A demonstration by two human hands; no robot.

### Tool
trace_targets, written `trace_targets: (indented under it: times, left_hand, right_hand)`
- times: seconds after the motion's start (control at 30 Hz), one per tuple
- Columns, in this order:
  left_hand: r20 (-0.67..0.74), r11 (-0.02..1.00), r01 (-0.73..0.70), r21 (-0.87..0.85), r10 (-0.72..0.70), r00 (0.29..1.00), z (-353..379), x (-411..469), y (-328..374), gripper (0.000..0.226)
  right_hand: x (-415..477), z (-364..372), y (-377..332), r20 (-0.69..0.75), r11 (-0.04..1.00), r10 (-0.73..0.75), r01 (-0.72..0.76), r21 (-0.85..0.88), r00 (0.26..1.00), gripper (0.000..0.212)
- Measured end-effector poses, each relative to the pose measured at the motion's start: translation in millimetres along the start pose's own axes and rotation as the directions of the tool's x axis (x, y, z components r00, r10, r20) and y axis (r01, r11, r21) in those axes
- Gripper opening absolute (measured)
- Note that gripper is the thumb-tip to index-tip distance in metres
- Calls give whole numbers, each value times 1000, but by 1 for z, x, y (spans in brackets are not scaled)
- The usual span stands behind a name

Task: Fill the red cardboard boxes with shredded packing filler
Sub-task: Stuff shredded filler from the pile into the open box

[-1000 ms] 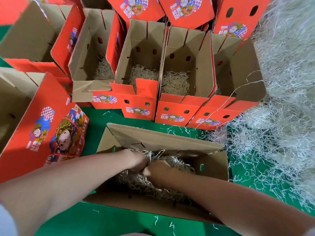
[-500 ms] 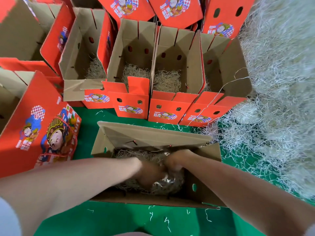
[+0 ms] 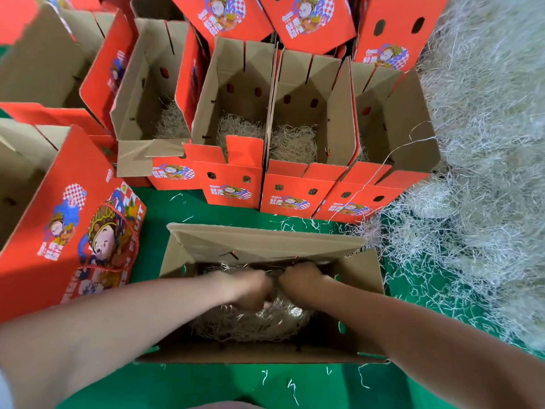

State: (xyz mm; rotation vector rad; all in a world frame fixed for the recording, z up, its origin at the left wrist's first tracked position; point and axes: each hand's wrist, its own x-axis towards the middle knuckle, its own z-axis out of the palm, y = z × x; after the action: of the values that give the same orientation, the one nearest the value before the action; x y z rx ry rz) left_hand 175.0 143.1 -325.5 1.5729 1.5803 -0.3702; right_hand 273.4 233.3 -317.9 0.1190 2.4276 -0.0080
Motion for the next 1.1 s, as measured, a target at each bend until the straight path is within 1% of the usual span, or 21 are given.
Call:
trace_targets:
  times: [0.07,0.1,0.13,0.17,0.2,0.27,0.33,0.4,0.47,0.53,0.57,0.63,0.67,0.7,0.77,0.83,0.87,0.93,1.0,1.03,1.1]
  left_hand:
    - [-188,998,35,48,-25,982,-5,-2,-2,22]
    - [-137,997,66,37,-61,989,-3,-4,-4,24]
    - [16,993,95,76,-96,995,3,-4,-9,29]
    - [210,976,122,181,-159,965,11,-4,-16,35]
    - [327,945,150,290,-245,913,21,-2,-26,43]
    - [364,844,130,520,-356,860,30,-9,-44,52]
    - [314,852,190,488,-374,873,31,-12,-52,57]
    - [260,918,224,327,-316,913,26,-16,-43,47]
    - [46,978,132,163,-142,989,25,-16,-34,38]
    - [-106,994,63,92,-53,993,20,-20,-18,30]
    - [-130,996,91,26,-87,988,21,-18,-14,29]
    - [28,971,229,-61,-228,973,26,-18,-13,30]
    - [139,948,317,-35,-310,941,30,-25,-12,32]
    - [248,933,341,115,-360,900,34,-32,-18,36]
    - [383,915,327,236,-396,835,44,-34,-32,44]
    - [379,937,330,117,-349,857,43,-37,-34,42]
    - [289,939,342,11,-331,898,37,-40,-30,37]
    - [63,946,324,-24,-322,945,25,-39,-24,30]
    - [-128,952,303,40,-296,947,18,-41,-23,35]
    - [-128,941,331,65,-321,938,17,-43,-25,40]
    - [59,920,382,93,-388,920,22,-45,-28,40]
  right_hand:
    - [-2,0,-7,-67,999,-51,52,14,996,29]
    - [-3,3,-8,-14,995,-87,87,41,996,33]
    - [-6,8,-7,118,990,-138,135,37,983,37]
    - [-9,15,-6,281,985,-170,175,7,945,40]
    - [-12,21,-4,415,978,-162,202,-54,895,39]
    - [-20,30,-2,527,971,-93,194,-140,845,35]
    - [-22,33,-3,541,963,-95,215,-164,836,31]
    - [-21,29,-10,494,961,-132,233,-149,860,26]
    - [-19,19,-16,325,975,-136,185,-126,936,26]
    - [-16,17,-17,155,984,-160,169,-48,975,32]
    - [-14,20,-15,172,985,-170,172,2,970,37]
    - [-17,25,-10,386,981,-181,192,10,904,43]
    - [-19,28,-8,475,979,-171,204,-19,863,42]
    - [-20,28,-6,506,979,-158,201,-32,848,41]
    - [-23,21,-3,405,989,-147,144,40,902,38]
    - [-26,9,0,222,986,-133,107,126,966,35]
    - [-28,4,1,141,986,-109,89,140,984,31]
    - [-32,-6,1,-17,991,-29,31,128,999,25]
    - [-36,-15,1,-103,994,36,-26,103,994,25]
    - [-39,-19,1,-128,994,53,-41,97,990,28]
    - [-49,-27,1,-187,993,69,-50,107,980,32]
